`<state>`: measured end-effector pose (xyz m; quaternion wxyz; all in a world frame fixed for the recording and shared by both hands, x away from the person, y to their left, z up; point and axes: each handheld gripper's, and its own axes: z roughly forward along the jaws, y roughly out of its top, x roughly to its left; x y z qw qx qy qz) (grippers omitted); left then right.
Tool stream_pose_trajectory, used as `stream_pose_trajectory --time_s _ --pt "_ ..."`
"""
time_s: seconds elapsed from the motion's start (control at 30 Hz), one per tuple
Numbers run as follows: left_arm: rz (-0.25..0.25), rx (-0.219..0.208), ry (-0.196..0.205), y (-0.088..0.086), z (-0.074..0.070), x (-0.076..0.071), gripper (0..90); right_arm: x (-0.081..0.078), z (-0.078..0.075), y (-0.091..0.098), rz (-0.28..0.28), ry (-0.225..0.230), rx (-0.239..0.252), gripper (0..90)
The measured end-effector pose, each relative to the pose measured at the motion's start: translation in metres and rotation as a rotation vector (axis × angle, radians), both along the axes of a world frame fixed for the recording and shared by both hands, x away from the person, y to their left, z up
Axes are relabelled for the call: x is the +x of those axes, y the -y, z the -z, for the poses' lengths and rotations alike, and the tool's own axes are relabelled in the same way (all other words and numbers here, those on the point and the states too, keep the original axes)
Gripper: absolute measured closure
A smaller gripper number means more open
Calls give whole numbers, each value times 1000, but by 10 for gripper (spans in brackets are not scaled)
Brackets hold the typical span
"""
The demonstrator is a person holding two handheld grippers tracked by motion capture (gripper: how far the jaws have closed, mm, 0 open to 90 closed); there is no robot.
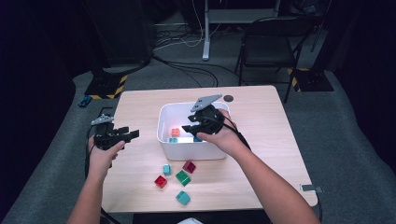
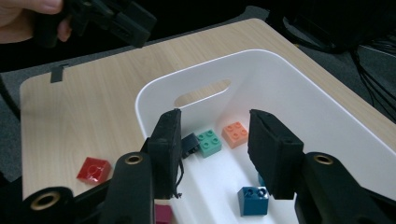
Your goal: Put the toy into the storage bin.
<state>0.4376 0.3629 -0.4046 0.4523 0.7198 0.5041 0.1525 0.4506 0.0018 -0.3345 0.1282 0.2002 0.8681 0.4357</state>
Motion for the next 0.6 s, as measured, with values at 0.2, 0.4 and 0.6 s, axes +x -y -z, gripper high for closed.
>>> stream_pose_trajectory --time_s 0.2,0.4,0.6 --pt "1 4 -1 1 1 0 385 -16 3 5 -13 -5 1 510" --pt "-3 2 2 1 1 0 385 -28 10 7 -23 -28 11 517" --pt "-4 1 2 0 0 0 385 -39 20 6 -34 -31 -8 513"
